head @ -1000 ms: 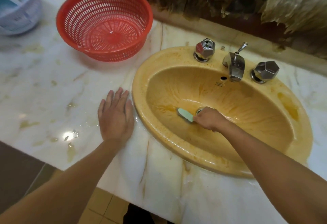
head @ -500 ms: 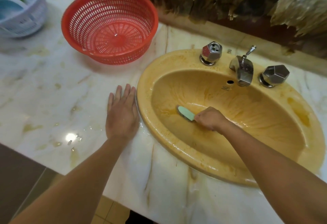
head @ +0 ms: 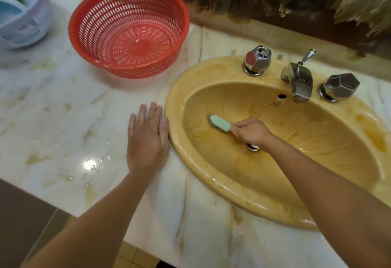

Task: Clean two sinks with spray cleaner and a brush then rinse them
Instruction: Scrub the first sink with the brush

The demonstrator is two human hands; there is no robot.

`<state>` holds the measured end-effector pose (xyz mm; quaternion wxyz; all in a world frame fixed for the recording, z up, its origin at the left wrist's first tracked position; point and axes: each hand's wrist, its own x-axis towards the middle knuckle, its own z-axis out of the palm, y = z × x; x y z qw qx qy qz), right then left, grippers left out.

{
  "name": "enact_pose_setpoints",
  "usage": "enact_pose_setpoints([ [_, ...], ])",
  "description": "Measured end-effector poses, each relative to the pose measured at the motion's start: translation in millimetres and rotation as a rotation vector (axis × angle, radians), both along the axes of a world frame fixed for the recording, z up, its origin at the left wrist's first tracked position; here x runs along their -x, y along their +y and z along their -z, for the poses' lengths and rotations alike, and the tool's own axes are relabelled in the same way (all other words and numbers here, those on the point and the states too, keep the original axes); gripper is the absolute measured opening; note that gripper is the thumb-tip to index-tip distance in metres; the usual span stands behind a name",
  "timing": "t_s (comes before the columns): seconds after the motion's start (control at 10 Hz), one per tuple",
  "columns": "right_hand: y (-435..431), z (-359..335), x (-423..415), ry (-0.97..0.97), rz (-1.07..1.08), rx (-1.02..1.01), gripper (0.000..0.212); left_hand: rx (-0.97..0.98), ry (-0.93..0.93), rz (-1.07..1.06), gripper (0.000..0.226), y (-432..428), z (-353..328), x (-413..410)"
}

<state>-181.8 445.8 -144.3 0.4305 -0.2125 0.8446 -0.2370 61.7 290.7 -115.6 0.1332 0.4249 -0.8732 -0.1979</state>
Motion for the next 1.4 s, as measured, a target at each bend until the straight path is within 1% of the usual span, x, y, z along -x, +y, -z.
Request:
enact_pose_setpoints([
  [0.1, 1.3, -4.6, -0.5, -0.186, -0.241, -0.122, 0.017, -0.001, -0.001, 0.000, 0.058, 0.0, 0.2, -0.5],
  [0.2, -0.4, -1.3, 3.0, 0.115, -0.113, 0.008, 0.021, -0.003, -0.001, -0.003, 0.057, -0.7, 0.6, -0.4],
  [0.3, 0.7, -1.0, 6.8, 0.025, -0.175, -0.034, 0.019, -0.004, 0.000, -0.003, 0.057, -0.6, 0.5, 0.2],
  [0.4, 1.4, -4.6, 3.4, -0.019, -0.270, -0.085, 0.019, -0.003, 0.006, -0.004, 0.057, -0.8, 0.1, 0.0],
  [0.5, 1.1, -3.1, 10.3, 0.223, -0.139, -0.009, 0.021, -0.003, 0.003, -0.008, 0.057, -0.3, -0.1, 0.7],
  [0.6, 3.7, -3.8, 9.4, 0.087, -0.332, -0.121, 0.022, -0.003, 0.003, -0.006, 0.057, -0.6, -0.3, 0.9],
  [0.7, 6.1, 2.4, 11.5, 0.397, -0.093, 0.021, 0.027, -0.005, 0.002, -0.012, 0.058, -0.1, -0.8, 1.0],
  [0.8, 8.9, 9.2, 12.9, 0.328, -0.198, -0.035, 0.029, -0.007, 0.003, -0.012, 0.058, -0.1, -1.0, 1.2],
  [0.9, 12.9, 7.2, 16.3, 0.483, -0.158, -0.009, 0.031, -0.013, 0.006, -0.011, 0.058, -0.2, -1.1, 1.4],
  [1.0, 13.2, 7.2, 16.5, 0.568, -0.228, -0.080, 0.031, -0.016, 0.016, -0.013, 0.057, 0.0, -0.8, 0.9],
  [1.1, 18.3, 6.4, 18.7, 0.600, -0.241, -0.063, 0.032, -0.018, 0.024, -0.014, 0.058, -0.6, 0.1, 1.0],
  [1.2, 21.7, 5.0, 17.7, 0.765, -0.189, -0.037, 0.034, -0.019, 0.025, -0.015, 0.058, -1.3, 0.6, 0.8],
  [1.3, 24.8, 2.6, 13.6, 0.713, -0.282, -0.200, 0.034, -0.014, 0.027, -0.014, 0.058, -1.6, 0.7, 0.5],
  [1.4, 33.5, 3.0, 19.5, 0.825, -0.202, -0.060, 0.030, -0.014, 0.027, -0.015, 0.058, -1.3, 0.7, 0.5],
])
